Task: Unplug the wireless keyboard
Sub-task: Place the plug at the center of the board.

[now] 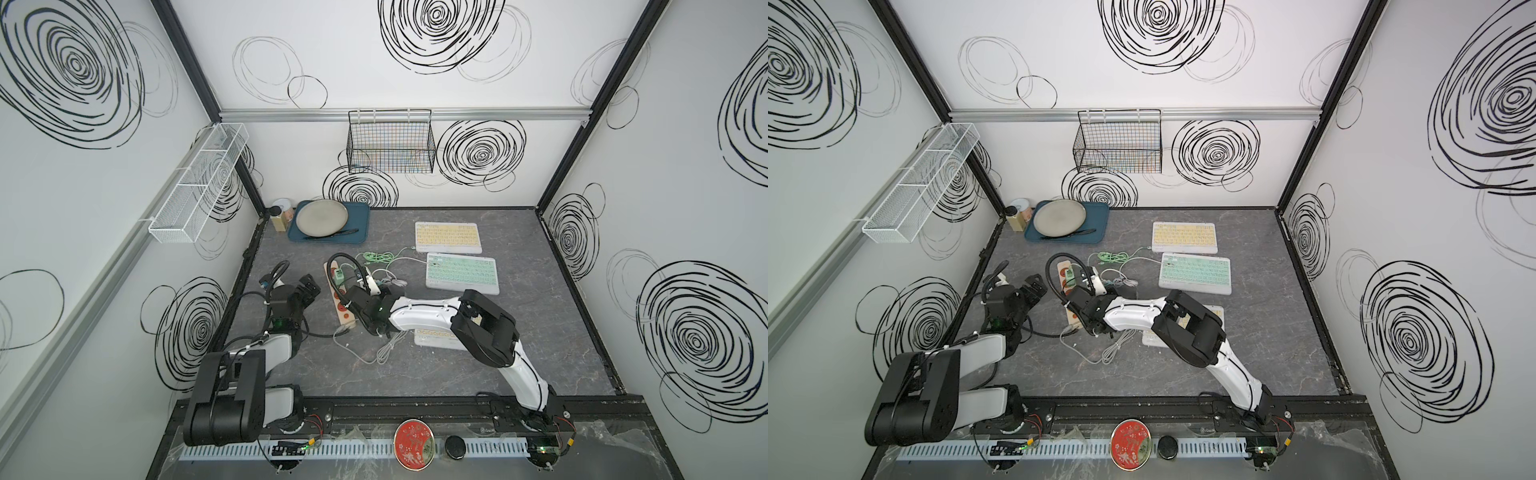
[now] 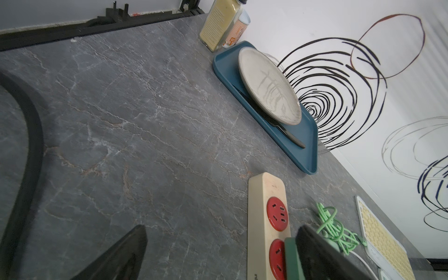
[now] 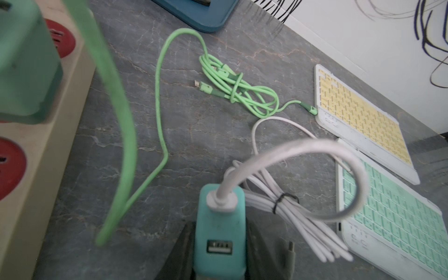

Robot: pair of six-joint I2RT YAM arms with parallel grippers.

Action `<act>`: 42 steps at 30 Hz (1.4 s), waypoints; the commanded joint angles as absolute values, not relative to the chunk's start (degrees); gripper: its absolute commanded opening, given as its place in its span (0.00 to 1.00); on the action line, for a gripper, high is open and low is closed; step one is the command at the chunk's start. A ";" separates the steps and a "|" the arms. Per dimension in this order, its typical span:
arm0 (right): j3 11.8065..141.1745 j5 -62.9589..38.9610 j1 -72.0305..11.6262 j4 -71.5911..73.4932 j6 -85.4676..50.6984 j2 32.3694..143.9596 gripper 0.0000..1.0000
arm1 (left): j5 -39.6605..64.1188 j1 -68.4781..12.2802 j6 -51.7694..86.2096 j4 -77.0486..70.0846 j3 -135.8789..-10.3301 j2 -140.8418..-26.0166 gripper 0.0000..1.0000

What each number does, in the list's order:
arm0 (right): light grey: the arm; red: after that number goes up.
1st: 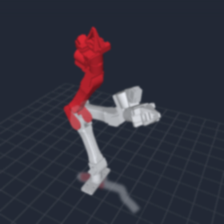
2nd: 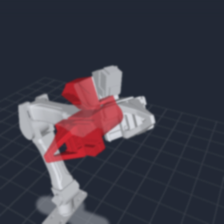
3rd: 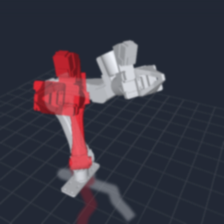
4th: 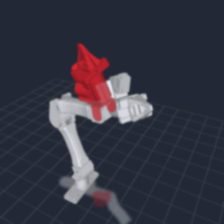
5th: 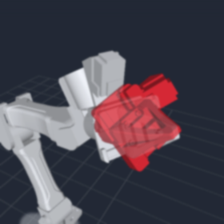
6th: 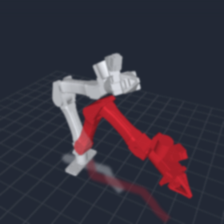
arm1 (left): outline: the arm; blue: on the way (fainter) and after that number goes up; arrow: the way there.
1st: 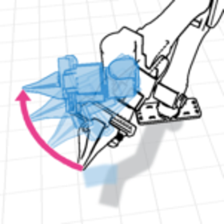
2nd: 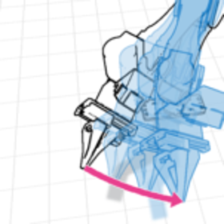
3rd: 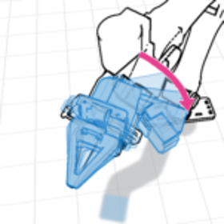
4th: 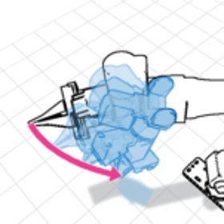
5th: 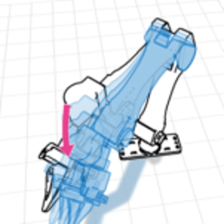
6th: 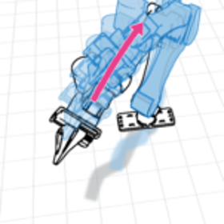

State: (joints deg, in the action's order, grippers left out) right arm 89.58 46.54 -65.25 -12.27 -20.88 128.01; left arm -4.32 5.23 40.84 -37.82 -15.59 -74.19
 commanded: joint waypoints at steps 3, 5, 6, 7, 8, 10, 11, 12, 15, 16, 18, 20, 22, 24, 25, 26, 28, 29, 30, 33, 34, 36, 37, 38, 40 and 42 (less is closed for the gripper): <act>92.63 45.00 -65.81 -12.84 -21.16 129.98 0.00 | -5.36 4.82 39.90 -40.09 -15.30 -73.39 1.00; 92.90 44.61 -65.72 -12.50 -20.64 130.68 0.02 | -5.38 4.70 39.90 -40.12 -15.29 -73.39 0.99; 92.90 44.25 -65.81 -12.02 -19.89 130.92 0.04 | -5.46 4.75 39.90 -40.10 -15.38 -73.39 0.99; 93.09 44.33 -65.87 -12.13 -19.39 131.27 0.06 | -5.45 4.75 39.90 -40.13 -15.38 -73.39 0.99; 93.51 44.55 -65.92 -12.70 -19.34 131.63 0.06 | -5.45 4.75 39.90 -40.04 -15.38 -73.41 0.99; 94.08 45.04 -65.92 -13.38 -18.69 132.26 0.09 | -5.45 4.75 39.90 -40.00 -15.38 -73.41 0.99; 94.30 45.43 -65.90 -13.82 -18.43 132.55 0.09 | -5.45 4.75 39.89 -40.00 -15.38 -73.39 0.99; 94.59 45.72 -65.78 -14.28 -18.06 132.85 0.11 | -5.47 4.75 39.90 -39.95 -15.38 -73.43 1.00; 94.84 47.99 -65.70 -15.69 -16.91 133.54 0.13 | -5.49 4.75 39.90 -39.92 -15.38 -73.46 0.99; 94.75 48.86 -65.74 -16.13 -16.65 133.66 0.14 | -5.48 4.74 39.90 -39.93 -15.41 -73.44 0.99; 94.04 49.14 -65.73 -16.01 -15.70 133.60 0.19 | -5.56 4.73 39.90 -39.92 -15.47 -73.48 0.99; 93.40 48.40 -65.81 -15.90 -15.02 133.47 0.24 | -5.45 4.66 39.89 -39.97 -15.47 -73.48 0.99; 93.11 46.60 -65.92 -16.00 -15.25 132.95 0.29 | -5.58 4.66 39.90 -39.98 -15.47 -73.50 0.99; 93.07 45.35 -66.11 -15.85 -16.12 132.25 0.35 | -5.53 4.66 39.89 -39.92 -15.47 -73.43 0.99; 92.99 44.90 -66.31 -15.54 -16.18 131.87 0.38 | -5.54 4.66 39.82 -39.91 -15.40 -73.33 0.99; 93.08 44.63 -66.56 -15.14 -16.17 131.49 0.40 | -5.69 4.67 39.81 -39.91 -15.38 -73.22 0.99; 93.22 44.39 -67.03 -14.30 -15.69 130.85 0.49 | -5.63 4.57 39.81 -40.00 -15.29 -73.13 0.99; 93.25 43.96 -67.14 -14.08 -15.61 130.50 0.53 | -5.71 4.57 39.77 -40.06 -15.22 -73.15 0.99; 93.30 42.95 -67.10 -13.66 -15.63 130.15 0.57 | -5.74 4.57 39.81 -39.99 -15.28 -73.13 0.99; 93.12 40.94 -67.06 -12.90 -15.79 129.05 0.61 | -5.70 4.48 39.73 -39.98 -15.29 -73.13 0.99; 93.08 40.78 -67.01 -13.05 -16.00 128.56 0.62 | -5.64 4.49 39.73 -40.04 -15.29 -73.13 1.00; 92.75 40.18 -66.97 -13.05 -16.32 127.18 0.65 | -5.64 4.48 39.68 -40.05 -15.29 -73.04 0.99; 92.20 39.64 -66.89 -12.82 -16.56 126.18 0.66 | -5.69 4.48 39.64 -40.02 -15.24 -72.96 0.99; 91.52 39.11 -66.88 -12.40 -16.82 125.09 0.69 | -5.63 4.41 39.55 -39.99 -15.21 -72.87 1.00; 89.25 37.65 -66.59 -11.00 -17.14 122.49 0.74 | -5.67 4.39 39.41 -39.99 -15.21 -72.70 0.99; 87.10 35.91 -66.06 -9.79 -17.80 119.98 0.76 | -5.76 4.31 39.37 -39.83 -15.21 -72.40 0.99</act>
State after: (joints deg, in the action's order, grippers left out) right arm 88.68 38.22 -66.52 -12.05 -16.40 125.34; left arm -4.91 4.86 40.23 -37.78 -15.59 -73.47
